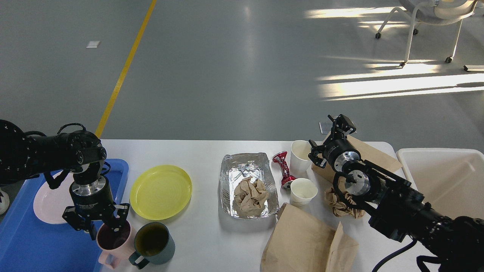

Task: Tidy desktop
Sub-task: 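Lower the left gripper onto the pink mug and grasp it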

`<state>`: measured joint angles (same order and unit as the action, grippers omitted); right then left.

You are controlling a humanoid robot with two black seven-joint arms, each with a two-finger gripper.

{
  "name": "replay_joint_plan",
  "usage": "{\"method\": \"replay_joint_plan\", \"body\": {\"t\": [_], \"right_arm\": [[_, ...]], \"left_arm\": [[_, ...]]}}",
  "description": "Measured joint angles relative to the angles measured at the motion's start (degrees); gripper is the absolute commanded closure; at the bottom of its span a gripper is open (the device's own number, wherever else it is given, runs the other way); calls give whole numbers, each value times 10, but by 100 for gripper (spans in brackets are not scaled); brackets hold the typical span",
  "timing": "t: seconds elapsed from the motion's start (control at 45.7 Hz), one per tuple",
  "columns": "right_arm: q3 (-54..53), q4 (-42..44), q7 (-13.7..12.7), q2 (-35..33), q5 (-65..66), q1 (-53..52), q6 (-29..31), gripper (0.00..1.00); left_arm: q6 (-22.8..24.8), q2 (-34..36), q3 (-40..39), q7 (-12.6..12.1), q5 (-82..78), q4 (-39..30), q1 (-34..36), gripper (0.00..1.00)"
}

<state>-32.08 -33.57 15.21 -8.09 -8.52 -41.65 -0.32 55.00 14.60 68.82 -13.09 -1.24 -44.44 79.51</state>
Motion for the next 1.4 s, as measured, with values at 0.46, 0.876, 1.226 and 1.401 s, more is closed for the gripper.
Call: {"method": "replay_joint_plan", "body": {"t": [0.46, 0.876, 1.226, 1.401], "right_arm": [[0, 0, 0, 0, 0, 0, 0, 0], [0, 0, 0, 0, 0, 0, 0, 0], [0, 0, 0, 0, 0, 0, 0, 0], [0, 0, 0, 0, 0, 0, 0, 0]], "left_arm": [[0, 0, 1, -2, -7, 1, -4, 96], [0, 10, -18, 2, -19, 1, -4, 100], [0, 51, -58, -3, -21, -5, 5, 100], [0, 66, -77, -35, -21, -18, 14, 100]]}}
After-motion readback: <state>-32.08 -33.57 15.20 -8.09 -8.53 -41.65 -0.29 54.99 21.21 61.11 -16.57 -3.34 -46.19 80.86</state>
